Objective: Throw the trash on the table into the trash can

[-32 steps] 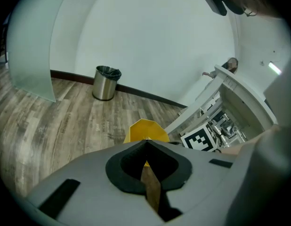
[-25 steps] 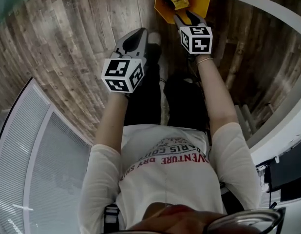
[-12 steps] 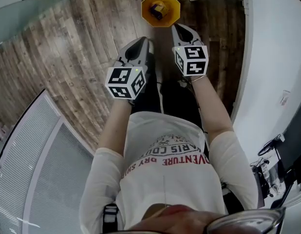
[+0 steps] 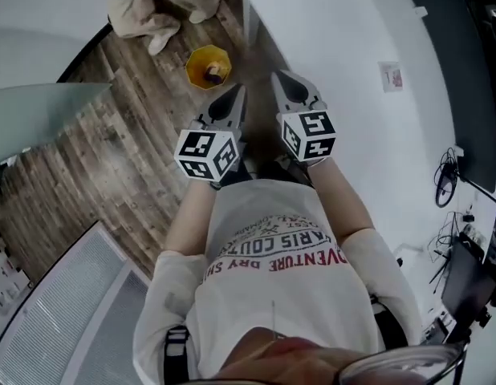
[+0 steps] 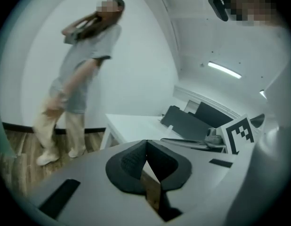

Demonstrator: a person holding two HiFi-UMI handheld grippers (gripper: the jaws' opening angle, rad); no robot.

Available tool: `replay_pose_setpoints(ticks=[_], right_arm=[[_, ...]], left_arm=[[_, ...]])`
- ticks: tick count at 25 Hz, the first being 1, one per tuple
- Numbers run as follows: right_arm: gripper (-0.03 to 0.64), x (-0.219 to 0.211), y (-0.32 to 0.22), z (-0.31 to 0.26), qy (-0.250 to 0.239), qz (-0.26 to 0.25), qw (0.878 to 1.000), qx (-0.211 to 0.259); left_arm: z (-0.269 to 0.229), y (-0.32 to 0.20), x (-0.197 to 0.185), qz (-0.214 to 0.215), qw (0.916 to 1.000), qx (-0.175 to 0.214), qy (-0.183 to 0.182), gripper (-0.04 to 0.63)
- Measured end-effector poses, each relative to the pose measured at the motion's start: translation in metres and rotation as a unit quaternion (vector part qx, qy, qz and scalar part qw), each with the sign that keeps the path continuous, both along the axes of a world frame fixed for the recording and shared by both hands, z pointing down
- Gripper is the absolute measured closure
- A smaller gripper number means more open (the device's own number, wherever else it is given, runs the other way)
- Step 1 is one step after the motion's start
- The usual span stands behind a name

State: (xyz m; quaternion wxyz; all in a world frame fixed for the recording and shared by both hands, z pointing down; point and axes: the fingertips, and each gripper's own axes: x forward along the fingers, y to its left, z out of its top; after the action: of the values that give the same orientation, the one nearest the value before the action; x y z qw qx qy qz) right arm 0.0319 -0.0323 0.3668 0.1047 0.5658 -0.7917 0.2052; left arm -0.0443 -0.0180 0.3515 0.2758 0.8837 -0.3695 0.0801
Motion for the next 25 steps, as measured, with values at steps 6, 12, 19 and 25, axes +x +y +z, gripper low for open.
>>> replay_pose_setpoints(ticks=[6, 12, 19, 25], right_arm=[[0.591, 0.147, 0.098, -0.066, 0.016, 0.127, 0.991, 0.044], [0.591, 0.277, 0.217, -0.091, 0.039, 0.266, 0.961, 0.064], [0.591, 0.38, 0.351, -0.091, 0.043, 0.439, 0.895, 0.069], [0.591, 0.422, 0.422, -0.09, 0.051, 0.538, 0.839, 0.068]], left_arm=[[-0.069, 0.065, 0.143, 0.123, 0.9903, 0.06, 0.022, 0.572], [-0.097, 0.147, 0.273, 0.242, 0.9653, 0.087, 0.044, 0.572], [-0.106, 0.236, 0.383, 0.378, 0.9189, 0.1, 0.051, 0.572], [-0.105, 0.284, 0.435, 0.452, 0.8841, 0.107, 0.052, 0.572]])
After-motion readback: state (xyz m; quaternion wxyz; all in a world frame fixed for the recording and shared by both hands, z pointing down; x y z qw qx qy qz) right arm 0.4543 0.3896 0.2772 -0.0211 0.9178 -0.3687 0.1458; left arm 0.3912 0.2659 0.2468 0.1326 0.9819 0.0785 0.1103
